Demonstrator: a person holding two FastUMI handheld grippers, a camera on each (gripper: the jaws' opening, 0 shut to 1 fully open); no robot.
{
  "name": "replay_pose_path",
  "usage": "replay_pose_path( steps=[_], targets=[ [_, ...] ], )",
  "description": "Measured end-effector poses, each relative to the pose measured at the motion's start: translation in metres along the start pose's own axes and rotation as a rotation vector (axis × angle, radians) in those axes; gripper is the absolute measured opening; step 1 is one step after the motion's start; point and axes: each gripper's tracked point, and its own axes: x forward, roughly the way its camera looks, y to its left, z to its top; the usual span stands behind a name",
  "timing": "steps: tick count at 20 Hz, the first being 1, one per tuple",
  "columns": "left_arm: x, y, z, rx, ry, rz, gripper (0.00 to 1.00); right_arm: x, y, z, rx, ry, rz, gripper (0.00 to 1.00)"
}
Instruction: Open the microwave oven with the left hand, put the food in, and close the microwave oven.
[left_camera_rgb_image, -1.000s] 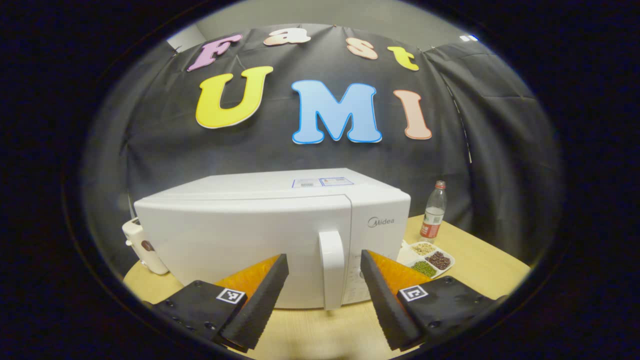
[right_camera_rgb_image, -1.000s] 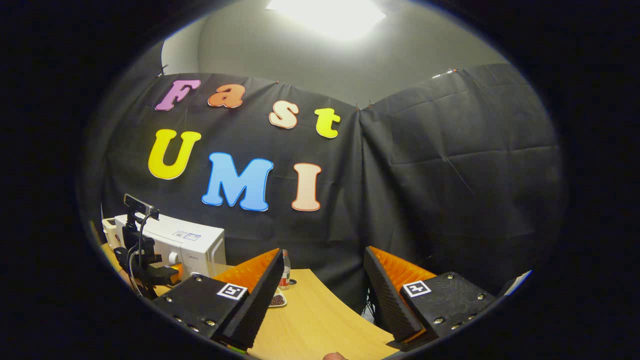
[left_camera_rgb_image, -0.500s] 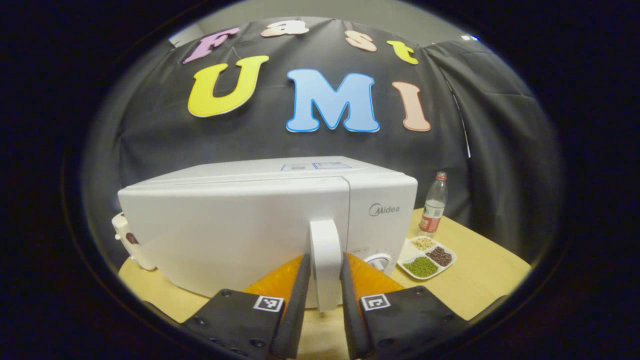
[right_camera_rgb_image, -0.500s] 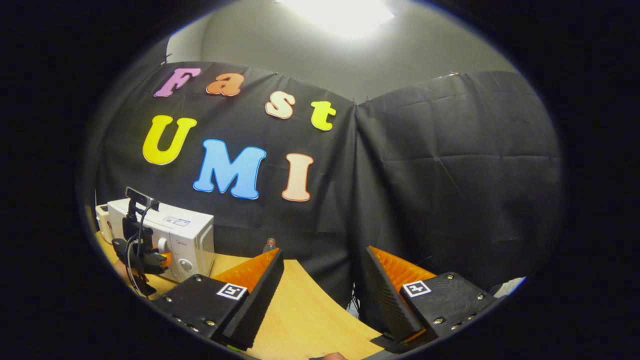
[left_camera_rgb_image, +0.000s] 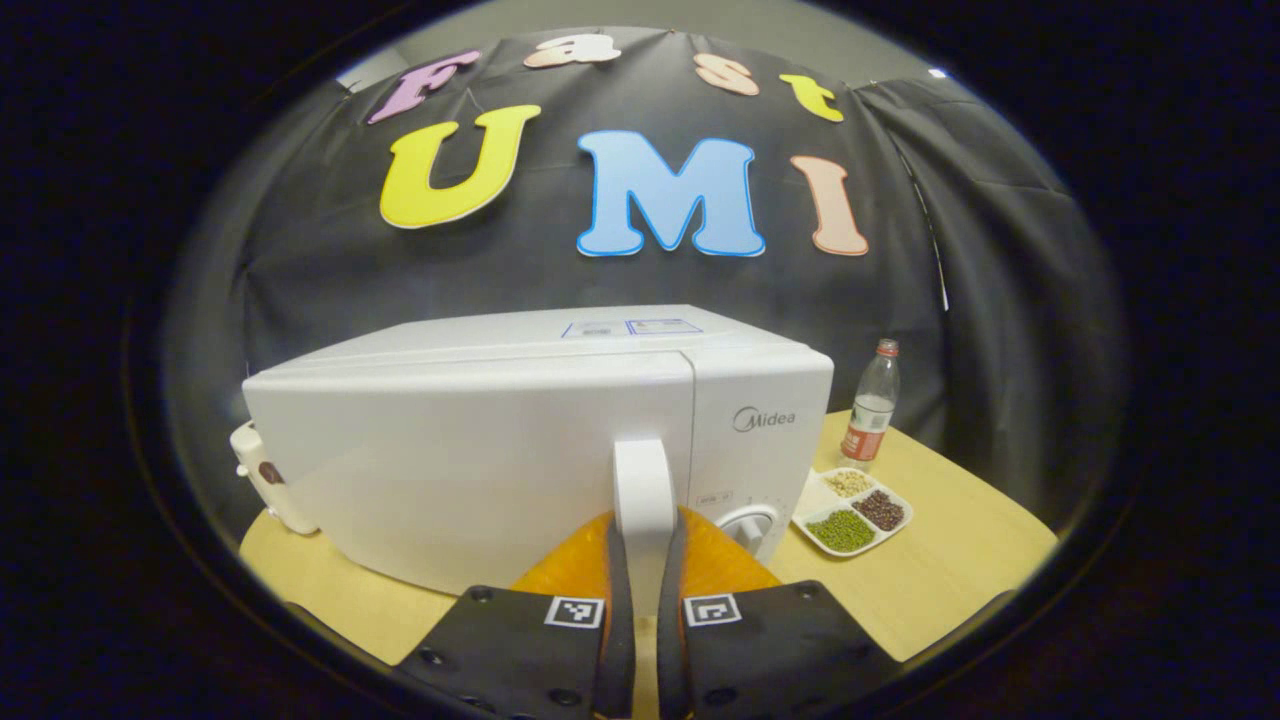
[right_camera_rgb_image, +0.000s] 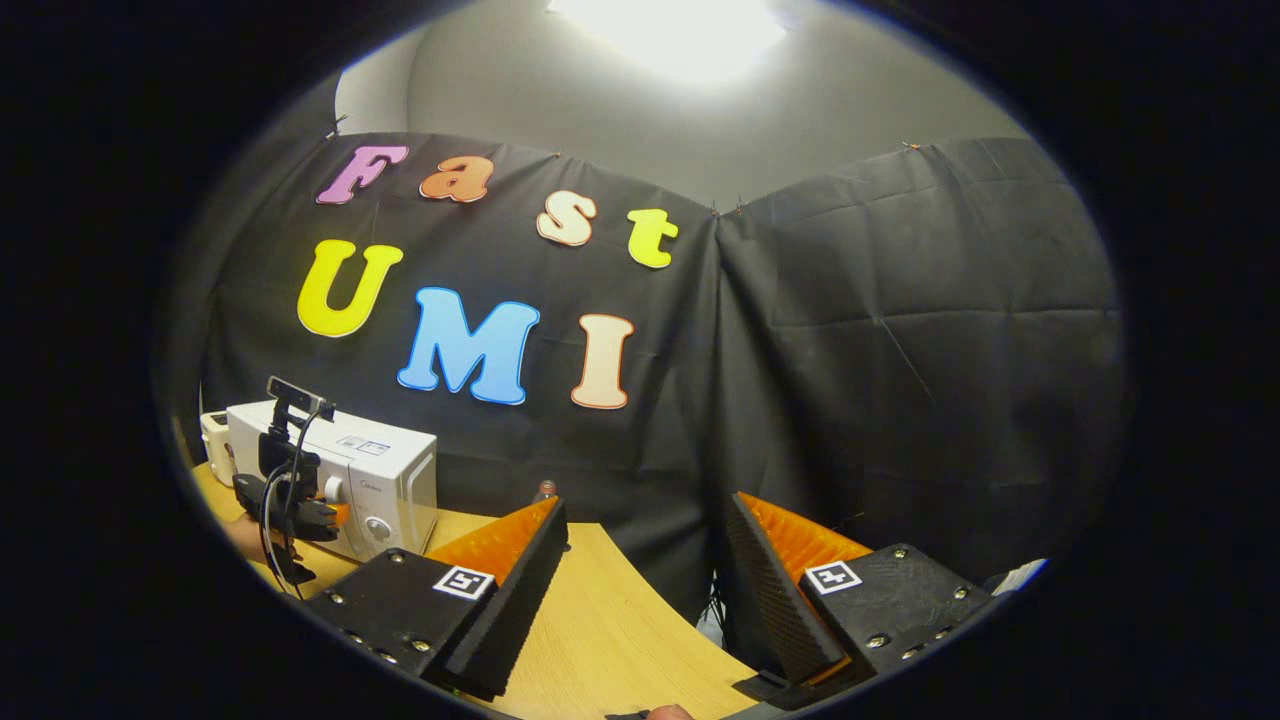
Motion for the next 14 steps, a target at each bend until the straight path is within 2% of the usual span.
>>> replay_pose_path(
  steps=[4,6,9,14],
  targets=[
    [-0.005,0.001,0.001,-0.053,0.016,0.030,0.16,0.003,-0.004,0.002,0.010,-0.010,0.037,0.97],
    [-0.018,0.002,-0.005,-0.071,0.014,0.058,0.12,0.006,-0.008,0.003,0.011,-0.015,0.056,0.97],
    [-0.052,0.005,-0.012,-0.006,-0.016,0.068,0.12,0.009,-0.007,0.002,0.041,-0.019,0.099,0.97],
    [-0.092,0.017,-0.025,-0.013,0.004,0.095,0.14,0.003,0.002,0.003,0.084,-0.042,0.187,0.97]
  ],
)
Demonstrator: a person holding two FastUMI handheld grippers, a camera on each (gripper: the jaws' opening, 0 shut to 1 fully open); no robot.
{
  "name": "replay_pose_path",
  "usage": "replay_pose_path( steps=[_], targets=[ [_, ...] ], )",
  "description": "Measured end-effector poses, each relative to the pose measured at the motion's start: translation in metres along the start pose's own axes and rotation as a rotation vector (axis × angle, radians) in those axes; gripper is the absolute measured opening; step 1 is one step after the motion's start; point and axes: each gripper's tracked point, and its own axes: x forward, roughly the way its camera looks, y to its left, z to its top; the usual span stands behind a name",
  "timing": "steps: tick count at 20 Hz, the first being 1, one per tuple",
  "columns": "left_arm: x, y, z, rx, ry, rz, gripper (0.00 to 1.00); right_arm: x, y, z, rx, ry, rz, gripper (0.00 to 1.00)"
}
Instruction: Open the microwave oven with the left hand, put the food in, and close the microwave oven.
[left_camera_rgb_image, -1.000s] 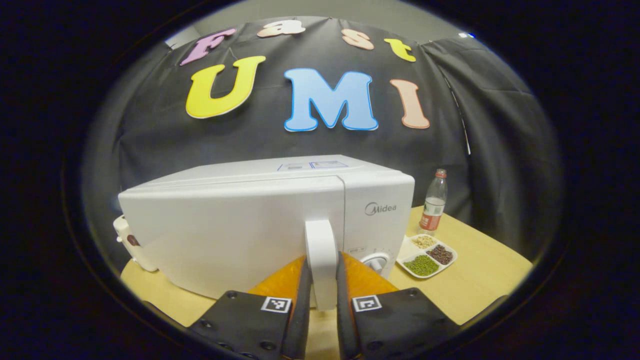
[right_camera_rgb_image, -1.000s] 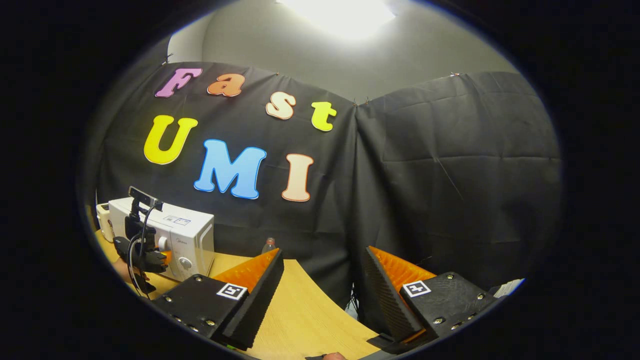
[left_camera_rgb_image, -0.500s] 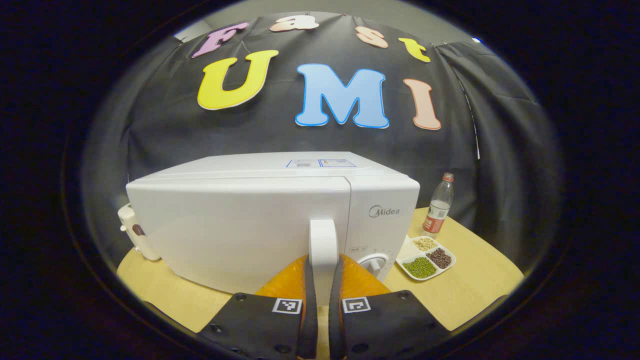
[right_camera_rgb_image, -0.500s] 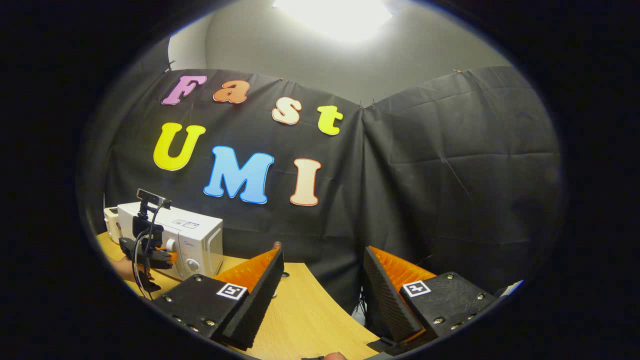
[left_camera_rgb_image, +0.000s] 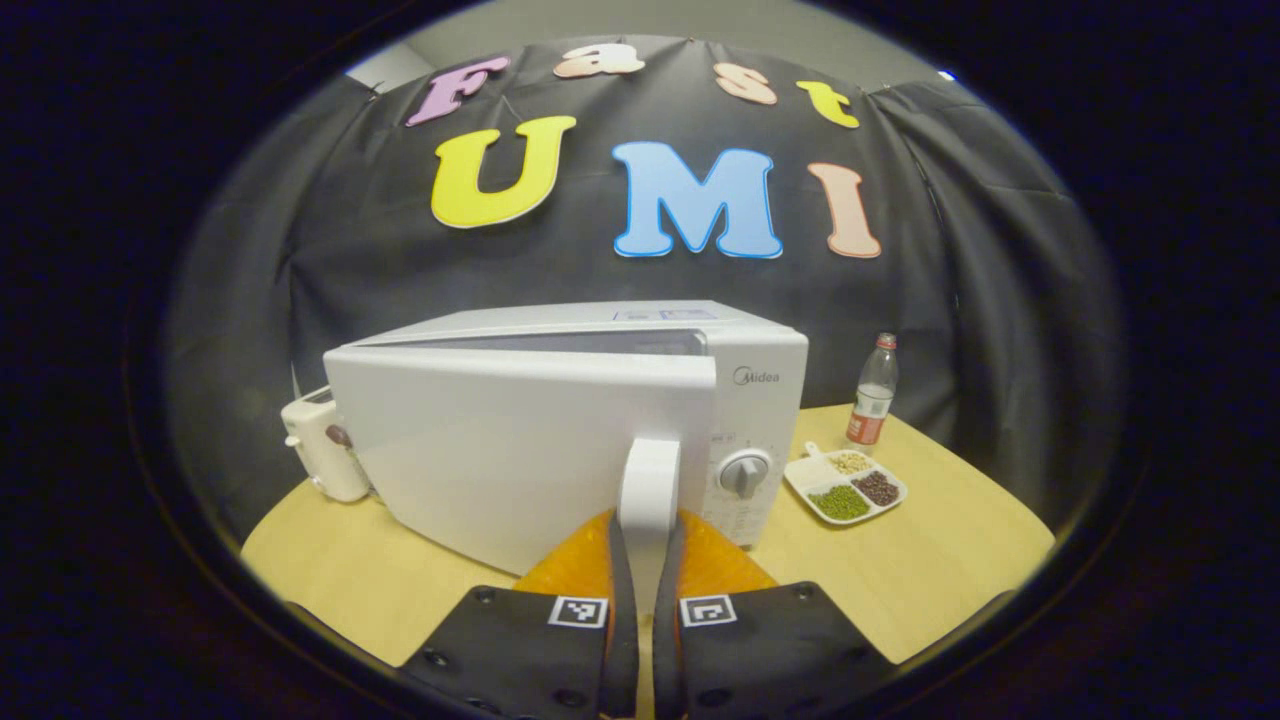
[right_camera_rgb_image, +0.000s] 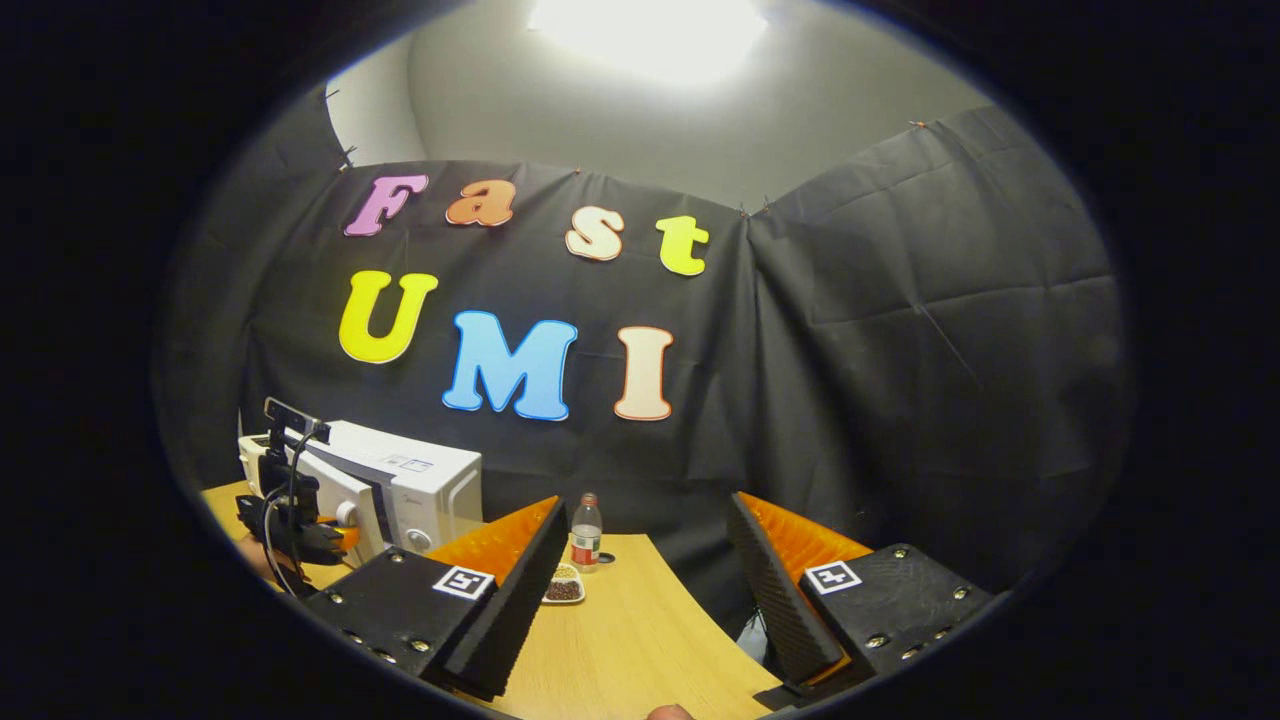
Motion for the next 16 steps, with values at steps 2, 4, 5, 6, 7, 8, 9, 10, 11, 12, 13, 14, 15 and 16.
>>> replay_pose_path(
  steps=[2,4,5,6,7,8,9,10,11,12,13,14,15,16],
  targets=[
    [-0.019,0.010,-0.007,-0.015,0.004,0.023,0.14,-0.004,0.004,0.000,0.007,-0.010,0.040,0.97],
    [-0.041,0.022,-0.014,-0.032,0.012,0.044,0.12,-0.011,0.011,-0.002,0.024,-0.011,0.084,0.97],
    [-0.052,0.031,-0.017,-0.033,0.014,0.058,0.12,-0.014,0.015,-0.004,0.036,-0.012,0.109,0.97],
    [-0.062,0.037,-0.021,-0.030,0.014,0.074,0.12,-0.018,0.021,-0.005,0.046,-0.011,0.135,0.97],
    [-0.072,0.046,-0.025,-0.029,0.016,0.090,0.12,-0.022,0.026,-0.007,0.052,-0.008,0.162,0.97],
    [-0.083,0.055,-0.028,-0.034,0.019,0.105,0.12,-0.026,0.032,-0.010,0.054,-0.002,0.187,0.97],
    [-0.092,0.064,-0.030,-0.039,0.023,0.118,0.14,-0.029,0.038,-0.010,0.056,0.001,0.211,0.97],
    [-0.100,0.072,-0.035,-0.043,0.024,0.130,0.12,-0.034,0.043,-0.008,0.058,-0.002,0.229,0.97],
    [-0.109,0.081,-0.037,-0.043,0.026,0.139,0.12,-0.038,0.048,-0.006,0.058,-0.006,0.243,0.97],
    [-0.116,0.089,-0.040,-0.044,0.026,0.147,0.14,-0.041,0.054,-0.003,0.059,-0.012,0.255,0.97],
    [-0.123,0.097,-0.042,-0.046,0.026,0.151,0.12,-0.043,0.062,-0.001,0.058,-0.019,0.266,0.97],
    [-0.128,0.104,-0.045,-0.047,0.025,0.153,0.14,-0.045,0.071,0.001,0.056,-0.023,0.278,0.97],
    [-0.134,0.113,-0.047,-0.050,0.024,0.154,0.12,-0.047,0.079,0.002,0.054,-0.025,0.287,0.97],
    [-0.140,0.121,-0.050,-0.051,0.021,0.152,0.12,-0.048,0.087,0.004,0.055,-0.029,0.290,0.97]
  ],
)
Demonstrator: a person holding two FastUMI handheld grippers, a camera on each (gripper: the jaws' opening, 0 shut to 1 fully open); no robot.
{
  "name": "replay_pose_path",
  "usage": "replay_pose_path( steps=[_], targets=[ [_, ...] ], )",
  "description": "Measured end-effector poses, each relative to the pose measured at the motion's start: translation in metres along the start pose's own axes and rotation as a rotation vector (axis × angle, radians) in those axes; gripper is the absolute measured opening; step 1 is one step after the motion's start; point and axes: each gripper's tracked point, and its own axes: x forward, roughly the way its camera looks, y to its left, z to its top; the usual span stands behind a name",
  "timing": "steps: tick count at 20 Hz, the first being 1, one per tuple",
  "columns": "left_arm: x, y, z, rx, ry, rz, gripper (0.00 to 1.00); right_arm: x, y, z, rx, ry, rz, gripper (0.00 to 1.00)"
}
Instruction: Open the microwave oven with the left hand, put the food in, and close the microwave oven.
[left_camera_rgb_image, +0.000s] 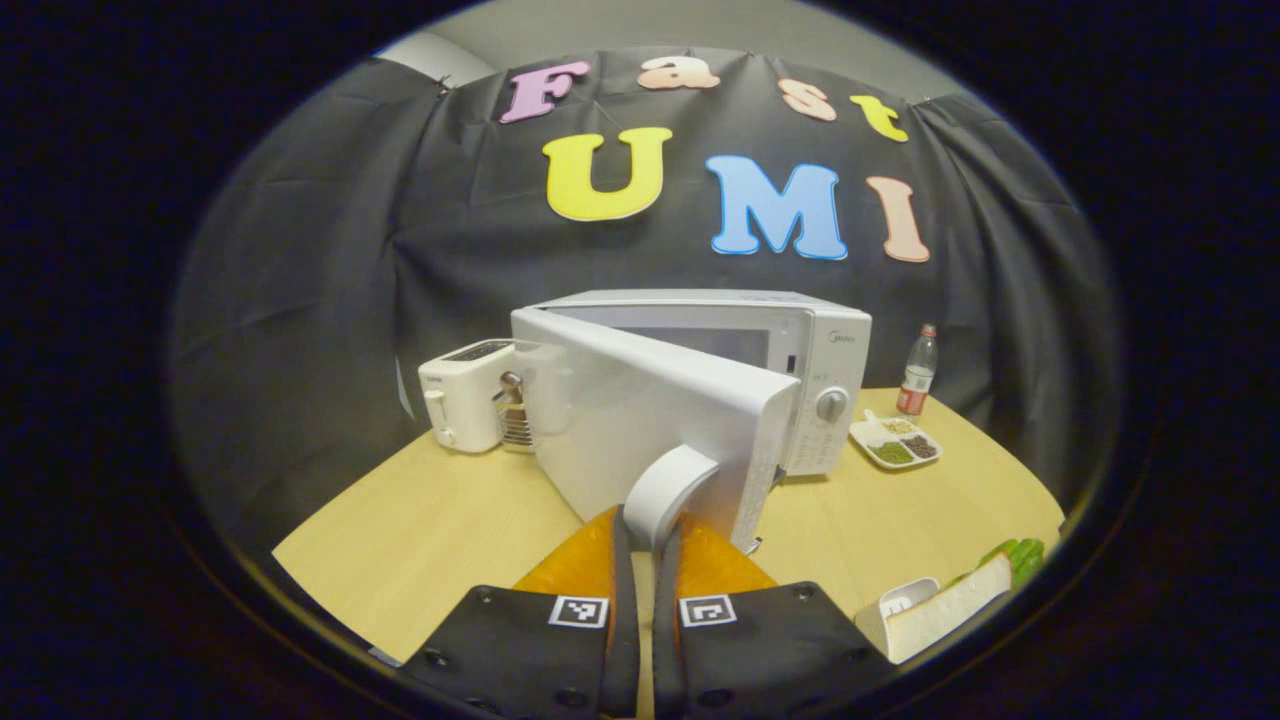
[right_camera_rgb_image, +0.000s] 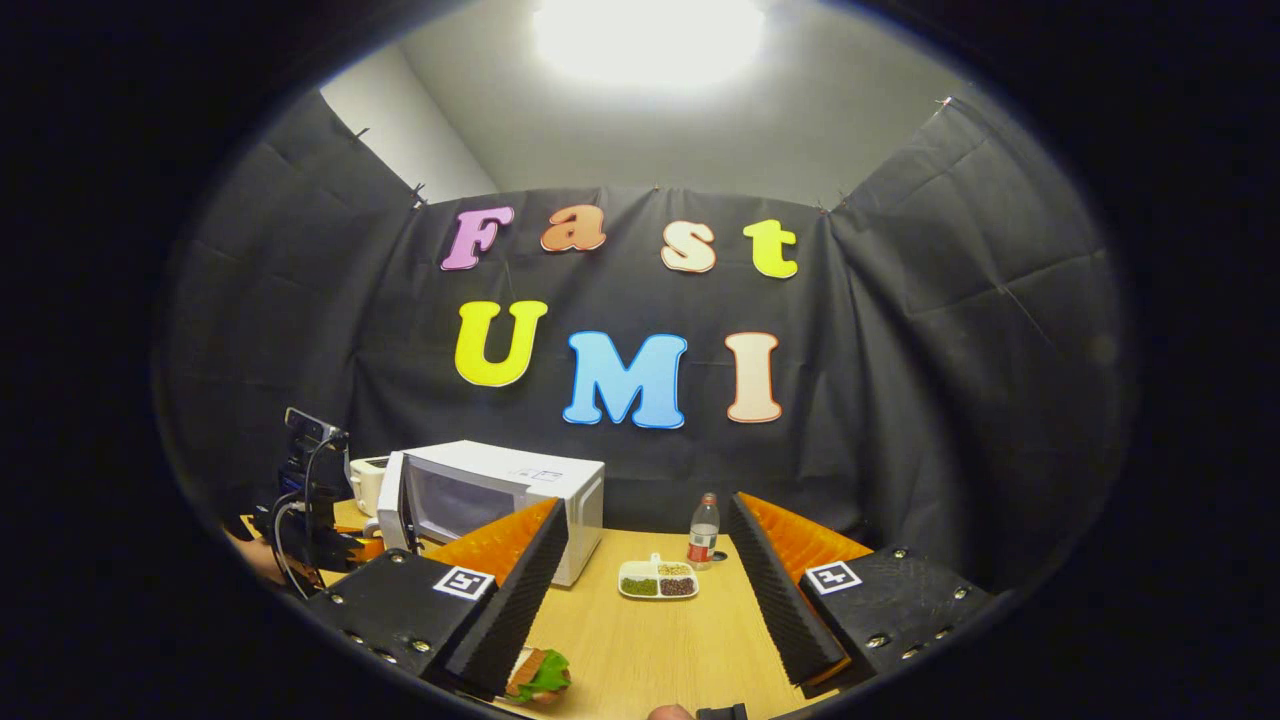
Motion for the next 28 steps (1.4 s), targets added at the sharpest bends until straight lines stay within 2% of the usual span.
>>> replay_pose_path(
  steps=[8,9,10,13,15,16,18,20,22,24,27,28],
  targets=[
    [-0.027,0.087,-0.013,0.023,0.008,-0.042,0.14,0.006,0.089,0.007,0.041,-0.003,0.000,0.97],
    [-0.030,0.097,-0.013,0.023,0.006,-0.047,0.10,0.008,0.101,0.008,0.041,-0.006,-0.001,0.97],
    [-0.031,0.109,-0.014,0.024,0.005,-0.045,0.14,0.008,0.112,0.008,0.040,-0.002,0.000,0.97],
    [-0.033,0.139,-0.016,0.015,-0.001,-0.046,0.14,0.011,0.140,0.006,0.044,0.004,0.002,0.97],
    [-0.035,0.154,-0.018,0.011,-0.003,-0.056,0.10,0.012,0.154,0.005,0.040,0.011,0.005,0.97],
    [-0.035,0.160,-0.018,0.007,-0.004,-0.058,0.14,0.013,0.160,0.003,0.039,0.020,0.011,0.97],
    [-0.036,0.167,-0.020,-0.027,0.000,-0.063,0.12,0.017,0.168,0.002,0.041,0.038,0.027,0.97],
    [-0.045,0.173,-0.023,-0.055,0.000,-0.042,0.17,0.020,0.168,0.003,0.040,0.046,0.039,0.97],
    [-0.063,0.178,-0.021,-0.047,-0.016,-0.001,0.27,0.026,0.163,-0.001,0.044,0.065,0.050,0.97],
    [-0.087,0.179,-0.011,-0.034,-0.050,0.029,0.50,0.033,0.155,-0.015,0.057,0.120,0.058,0.97],
    [-0.124,0.179,0.021,-0.020,-0.124,0.065,0.98,0.039,0.141,-0.047,0.115,0.263,0.090,0.98],
    [-0.138,0.178,0.034,-0.013,-0.154,0.076,0.96,0.040,0.135,-0.059,0.139,0.315,0.097,0.97]
  ],
)
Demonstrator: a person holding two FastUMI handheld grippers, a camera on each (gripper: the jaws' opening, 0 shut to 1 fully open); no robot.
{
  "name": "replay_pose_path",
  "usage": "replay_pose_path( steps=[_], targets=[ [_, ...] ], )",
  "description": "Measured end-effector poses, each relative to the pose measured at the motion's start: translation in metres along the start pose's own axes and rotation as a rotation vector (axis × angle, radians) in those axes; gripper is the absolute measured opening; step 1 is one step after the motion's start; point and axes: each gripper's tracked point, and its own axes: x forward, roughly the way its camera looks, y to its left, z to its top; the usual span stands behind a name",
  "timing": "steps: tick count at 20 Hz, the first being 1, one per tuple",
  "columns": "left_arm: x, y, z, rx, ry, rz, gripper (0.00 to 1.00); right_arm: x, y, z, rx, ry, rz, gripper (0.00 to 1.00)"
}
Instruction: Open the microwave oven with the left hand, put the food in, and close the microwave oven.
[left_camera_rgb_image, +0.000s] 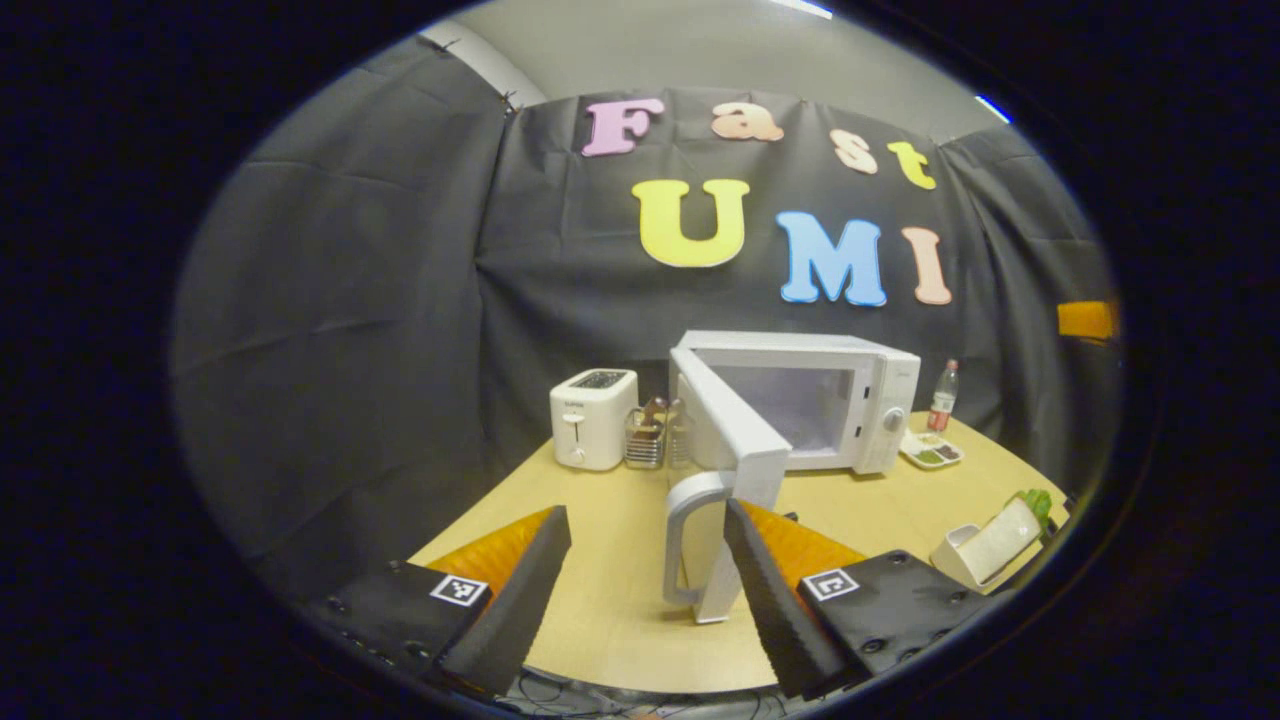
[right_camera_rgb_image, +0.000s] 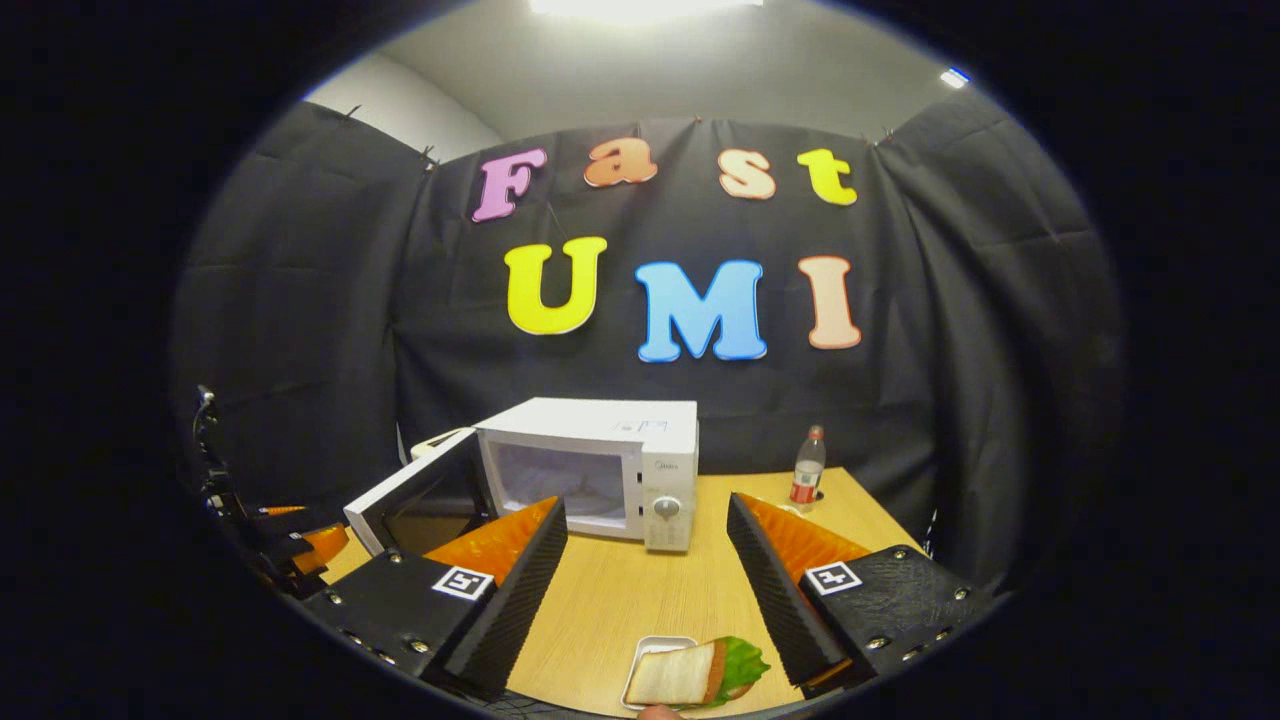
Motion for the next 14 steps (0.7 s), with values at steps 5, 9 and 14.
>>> replay_pose_path(
  steps=[5,9,14],
  targets=[
    [-0.037,-0.028,0.067,-0.001,-0.127,0.008,0.99,0.016,-0.044,-0.051,0.098,0.215,0.004,0.98],
    [-0.053,-0.054,0.105,0.005,-0.198,-0.007,0.96,0.023,-0.067,-0.095,0.130,0.376,0.021,0.98],
    [-0.071,-0.077,0.134,0.056,-0.258,-0.007,0.99,0.025,-0.076,-0.160,0.162,0.591,0.047,0.99]
  ],
)
